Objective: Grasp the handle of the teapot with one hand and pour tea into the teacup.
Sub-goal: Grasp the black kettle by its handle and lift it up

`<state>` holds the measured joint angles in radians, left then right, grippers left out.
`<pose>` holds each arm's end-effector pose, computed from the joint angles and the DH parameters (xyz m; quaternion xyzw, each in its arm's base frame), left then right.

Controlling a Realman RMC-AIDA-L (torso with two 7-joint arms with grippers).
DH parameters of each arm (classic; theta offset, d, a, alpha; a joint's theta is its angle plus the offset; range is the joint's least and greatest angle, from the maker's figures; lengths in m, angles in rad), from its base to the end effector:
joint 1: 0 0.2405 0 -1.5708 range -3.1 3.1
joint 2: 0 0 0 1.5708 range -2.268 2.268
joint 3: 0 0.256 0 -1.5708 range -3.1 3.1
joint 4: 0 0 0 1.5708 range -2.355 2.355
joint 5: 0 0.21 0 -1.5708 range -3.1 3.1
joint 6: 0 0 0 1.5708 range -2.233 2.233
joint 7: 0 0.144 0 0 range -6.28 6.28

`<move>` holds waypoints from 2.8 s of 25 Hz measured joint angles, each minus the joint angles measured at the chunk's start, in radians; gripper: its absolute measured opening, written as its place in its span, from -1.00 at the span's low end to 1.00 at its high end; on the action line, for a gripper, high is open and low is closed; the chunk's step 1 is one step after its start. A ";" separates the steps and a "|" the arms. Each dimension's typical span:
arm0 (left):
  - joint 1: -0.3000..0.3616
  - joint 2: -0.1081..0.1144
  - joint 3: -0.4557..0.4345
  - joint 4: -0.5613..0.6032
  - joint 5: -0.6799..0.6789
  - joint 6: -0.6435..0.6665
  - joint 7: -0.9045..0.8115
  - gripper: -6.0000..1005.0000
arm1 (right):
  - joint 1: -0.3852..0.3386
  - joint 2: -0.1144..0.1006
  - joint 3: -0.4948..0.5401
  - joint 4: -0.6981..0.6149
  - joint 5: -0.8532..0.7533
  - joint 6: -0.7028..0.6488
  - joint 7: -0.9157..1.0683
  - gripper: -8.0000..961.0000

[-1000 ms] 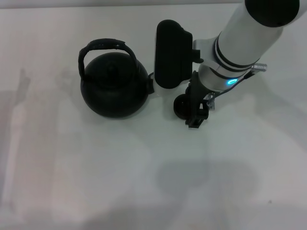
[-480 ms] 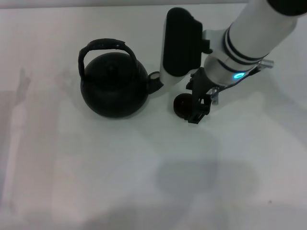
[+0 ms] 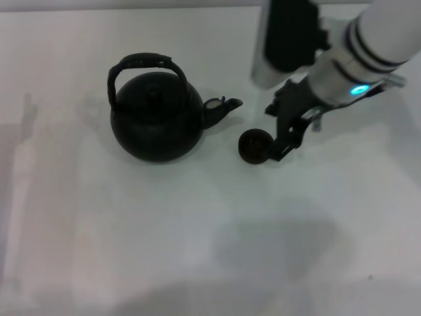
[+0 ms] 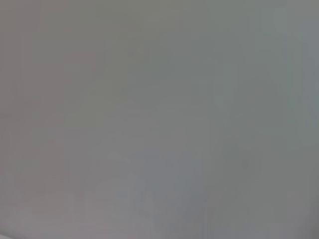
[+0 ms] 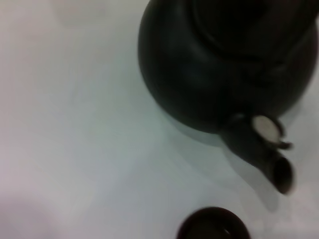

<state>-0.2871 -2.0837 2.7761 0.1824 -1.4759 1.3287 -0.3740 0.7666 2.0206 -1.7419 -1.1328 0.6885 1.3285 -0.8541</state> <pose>-0.3684 0.2657 -0.0053 -0.5716 -0.3620 -0.3829 0.6290 0.1504 0.3642 -0.0642 -0.9650 0.0663 -0.2330 0.1002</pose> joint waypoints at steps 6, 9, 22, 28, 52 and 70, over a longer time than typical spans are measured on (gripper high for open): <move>0.006 0.001 0.000 0.005 0.000 0.000 0.000 0.65 | -0.097 -0.003 0.275 -0.019 0.039 0.023 -0.099 0.76; 0.006 0.001 0.000 0.005 0.000 0.000 0.000 0.66 | -0.139 -0.006 0.511 0.052 0.173 0.018 -0.234 0.76; 0.004 0.001 0.010 0.007 0.014 0.024 -0.043 0.66 | -0.246 -0.003 1.335 0.872 1.028 -0.037 -0.980 0.76; 0.042 0.003 0.012 0.008 0.094 0.036 -0.076 0.65 | -0.249 0.001 1.346 1.090 1.307 -0.076 -1.540 0.76; -0.022 0.001 0.004 -0.038 0.619 0.015 -0.028 0.43 | -0.206 0.000 1.355 1.146 1.496 -0.280 -1.775 0.76; -0.125 -0.001 0.002 -0.042 0.520 -0.146 -0.026 0.43 | -0.205 -0.002 1.355 1.130 1.497 -0.283 -1.770 0.76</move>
<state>-0.4124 -2.0845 2.7780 0.1402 -0.9554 1.1825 -0.3997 0.5618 2.0187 -0.3866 -0.0031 2.1860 1.0458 -2.6243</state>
